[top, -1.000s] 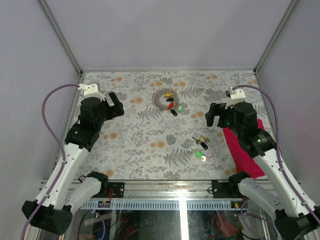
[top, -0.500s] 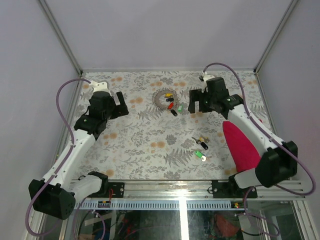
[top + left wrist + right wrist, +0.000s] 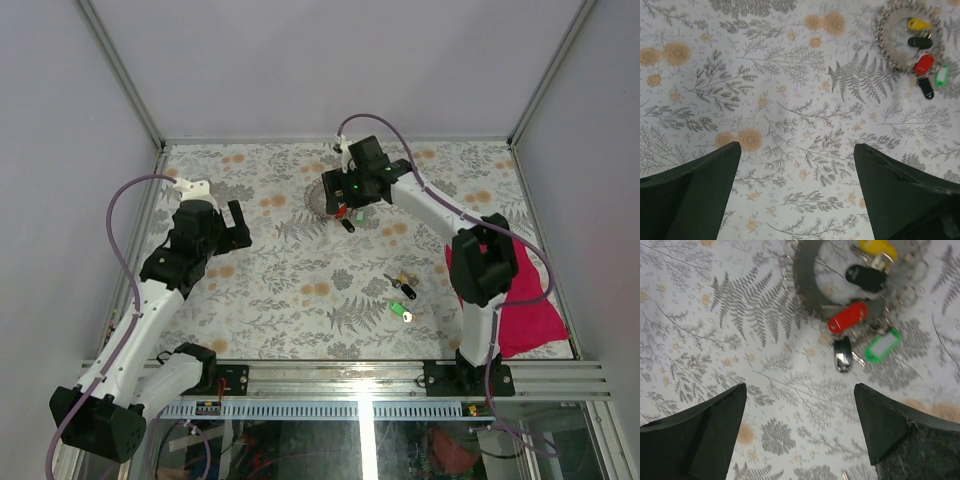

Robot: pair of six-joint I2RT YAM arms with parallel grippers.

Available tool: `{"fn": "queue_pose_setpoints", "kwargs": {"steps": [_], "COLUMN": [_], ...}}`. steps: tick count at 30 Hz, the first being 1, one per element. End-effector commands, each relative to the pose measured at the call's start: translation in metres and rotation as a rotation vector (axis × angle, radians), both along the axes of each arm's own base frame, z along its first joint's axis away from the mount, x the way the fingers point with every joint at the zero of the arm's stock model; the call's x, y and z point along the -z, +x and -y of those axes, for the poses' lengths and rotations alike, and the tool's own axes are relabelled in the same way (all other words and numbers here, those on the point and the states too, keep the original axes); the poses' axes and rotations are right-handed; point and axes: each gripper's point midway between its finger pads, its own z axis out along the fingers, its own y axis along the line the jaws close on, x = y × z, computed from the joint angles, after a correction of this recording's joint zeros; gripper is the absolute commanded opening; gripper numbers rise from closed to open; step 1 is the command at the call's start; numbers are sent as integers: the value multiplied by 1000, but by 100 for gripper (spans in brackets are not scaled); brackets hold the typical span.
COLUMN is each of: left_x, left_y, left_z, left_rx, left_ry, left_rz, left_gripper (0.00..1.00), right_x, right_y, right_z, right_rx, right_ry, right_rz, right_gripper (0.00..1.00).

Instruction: Put the keys on the keyring

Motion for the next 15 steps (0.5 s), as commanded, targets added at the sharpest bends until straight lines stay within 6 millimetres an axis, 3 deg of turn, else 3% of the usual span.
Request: {"fn": "queue_pose_setpoints", "kwargs": {"steps": [1, 9, 15], "left_x": [10, 7, 4], "left_y": [-4, -2, -2], "left_z": [-1, -7, -10], "left_rx": [18, -8, -26], "left_ry": [20, 33, 38], "left_rz": [-40, -11, 1], "left_gripper": [100, 100, 100], "right_x": [1, 31, 43], "right_y": [23, 60, 77], "right_z": [-42, -77, -98], "right_rx": [-104, -139, -154], "right_ry": [50, 88, 133], "right_rz": [34, 35, 23], "right_gripper": [95, 95, 95]}}
